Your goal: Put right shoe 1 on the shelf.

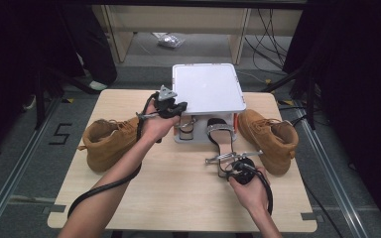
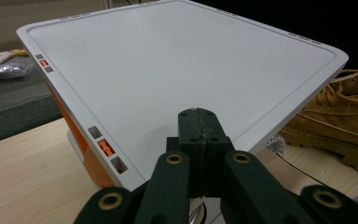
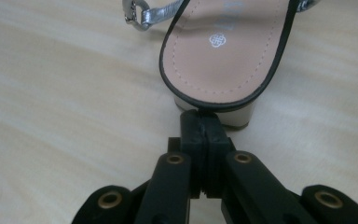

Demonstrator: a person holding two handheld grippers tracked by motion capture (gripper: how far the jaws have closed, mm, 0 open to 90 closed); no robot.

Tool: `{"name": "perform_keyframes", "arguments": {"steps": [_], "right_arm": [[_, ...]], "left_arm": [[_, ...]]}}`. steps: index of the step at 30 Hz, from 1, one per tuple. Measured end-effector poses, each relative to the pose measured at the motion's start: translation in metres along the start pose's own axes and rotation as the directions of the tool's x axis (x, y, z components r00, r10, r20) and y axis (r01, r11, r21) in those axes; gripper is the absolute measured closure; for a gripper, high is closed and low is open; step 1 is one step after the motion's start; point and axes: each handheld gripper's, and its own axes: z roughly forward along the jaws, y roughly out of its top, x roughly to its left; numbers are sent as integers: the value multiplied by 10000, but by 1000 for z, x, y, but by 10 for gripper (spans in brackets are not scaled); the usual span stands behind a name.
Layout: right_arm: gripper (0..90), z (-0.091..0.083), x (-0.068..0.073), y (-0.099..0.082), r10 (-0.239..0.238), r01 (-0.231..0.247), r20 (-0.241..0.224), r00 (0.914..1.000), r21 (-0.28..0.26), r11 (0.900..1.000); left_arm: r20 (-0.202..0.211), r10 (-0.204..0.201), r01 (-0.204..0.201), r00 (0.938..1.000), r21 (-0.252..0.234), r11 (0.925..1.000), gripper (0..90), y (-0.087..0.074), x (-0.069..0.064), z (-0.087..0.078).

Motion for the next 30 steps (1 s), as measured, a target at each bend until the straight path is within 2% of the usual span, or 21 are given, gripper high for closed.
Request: {"name": "perform_keyframes", "arguments": {"steps": [2, 5, 8, 10, 15, 23, 28, 30], "right_arm": [[900, -1, 0, 6, -72, 74, 88, 9999, -265, 9996], [900, -2, 1, 11, -163, 165, 66, 9998, -357, 9992], [900, -1, 1, 21, -85, 96, 199, 9998, -530, 9985], [900, 2, -1, 26, -217, 237, 362, 9991, -566, 9981], [900, 3, 0, 37, -142, 170, 423, 9990, -676, 9976], [900, 6, 1, 63, -341, 417, 669, 9972, -1159, 9924], [900, 13, 0, 76, -215, 315, 786, 9967, -1284, 9912], [900, 16, -1, 80, -297, 409, 849, 9959, -1328, 9903]], "left_arm": [[11, -8, 8, 10000, 7, 10000, 897, 0, 0, 0], [10, 28, -28, 10000, 35, 10000, 898, 1, -1, 1], [-3, -11, 11, 10000, -1, 10000, 897, 0, -1, 1], [-3, 0, 0, 10000, -5, 10000, 898, 0, -1, 1], [29, 0, 0, 10000, 0, 10000, 897, 0, 0, 1], [20, -16, 16, 10000, 0, 10000, 898, 0, 0, 1], [45, -16, 16, 10000, 7, 10000, 898, 0, 0, 1], [52, -6, 6, 10000, 3, 10000, 898, 0, 0, 1]]}}
